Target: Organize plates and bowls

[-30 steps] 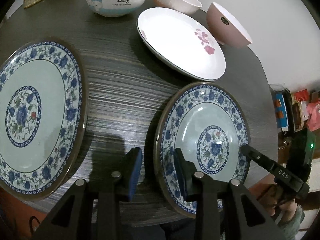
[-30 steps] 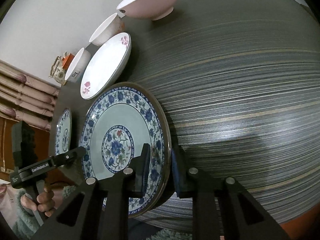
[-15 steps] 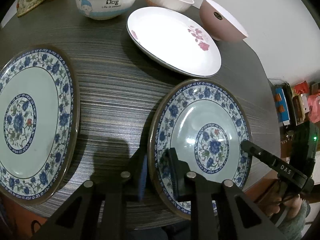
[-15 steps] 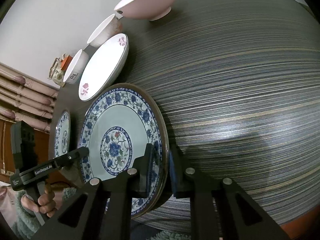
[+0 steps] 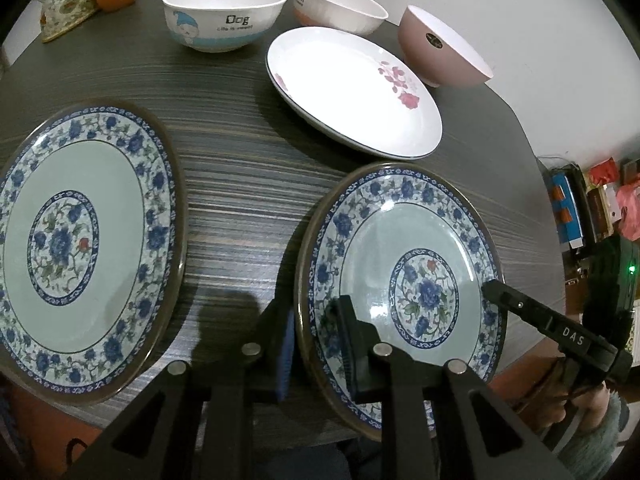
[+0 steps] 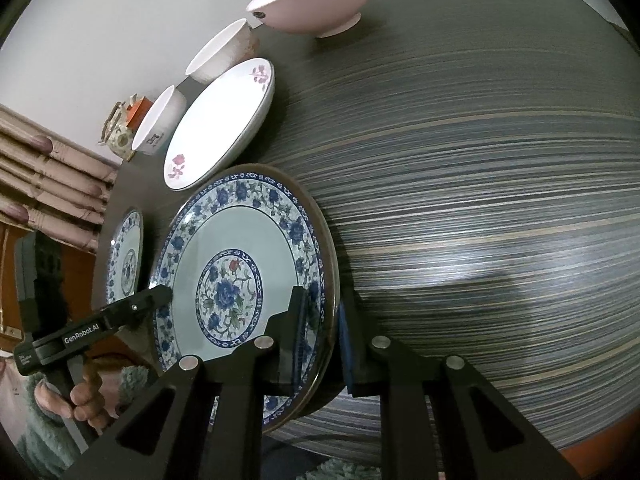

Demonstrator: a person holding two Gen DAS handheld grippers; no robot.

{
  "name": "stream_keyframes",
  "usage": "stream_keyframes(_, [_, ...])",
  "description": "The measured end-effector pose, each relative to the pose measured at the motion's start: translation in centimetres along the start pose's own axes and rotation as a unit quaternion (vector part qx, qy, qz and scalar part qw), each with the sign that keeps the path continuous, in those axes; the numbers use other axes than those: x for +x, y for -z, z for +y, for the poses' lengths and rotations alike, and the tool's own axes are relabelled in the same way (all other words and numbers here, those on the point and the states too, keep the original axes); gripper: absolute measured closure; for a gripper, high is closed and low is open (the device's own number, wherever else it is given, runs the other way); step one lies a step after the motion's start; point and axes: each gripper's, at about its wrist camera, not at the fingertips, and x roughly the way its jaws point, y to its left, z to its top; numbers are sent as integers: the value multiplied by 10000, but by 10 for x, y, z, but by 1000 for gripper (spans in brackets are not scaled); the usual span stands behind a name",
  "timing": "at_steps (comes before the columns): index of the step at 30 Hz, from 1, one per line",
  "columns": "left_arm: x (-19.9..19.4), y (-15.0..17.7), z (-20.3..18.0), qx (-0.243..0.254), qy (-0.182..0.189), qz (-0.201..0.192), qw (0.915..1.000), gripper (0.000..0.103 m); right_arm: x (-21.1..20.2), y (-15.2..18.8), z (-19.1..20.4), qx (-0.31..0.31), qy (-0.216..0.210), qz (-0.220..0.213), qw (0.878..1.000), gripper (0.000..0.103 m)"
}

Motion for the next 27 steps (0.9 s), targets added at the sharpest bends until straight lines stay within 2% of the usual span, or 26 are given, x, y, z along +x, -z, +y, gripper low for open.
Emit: stream_keyframes(27, [-51, 13, 34, -151, -188, -499, 9985, 82, -8, 12, 51, -488, -151, -110, 9986, 87])
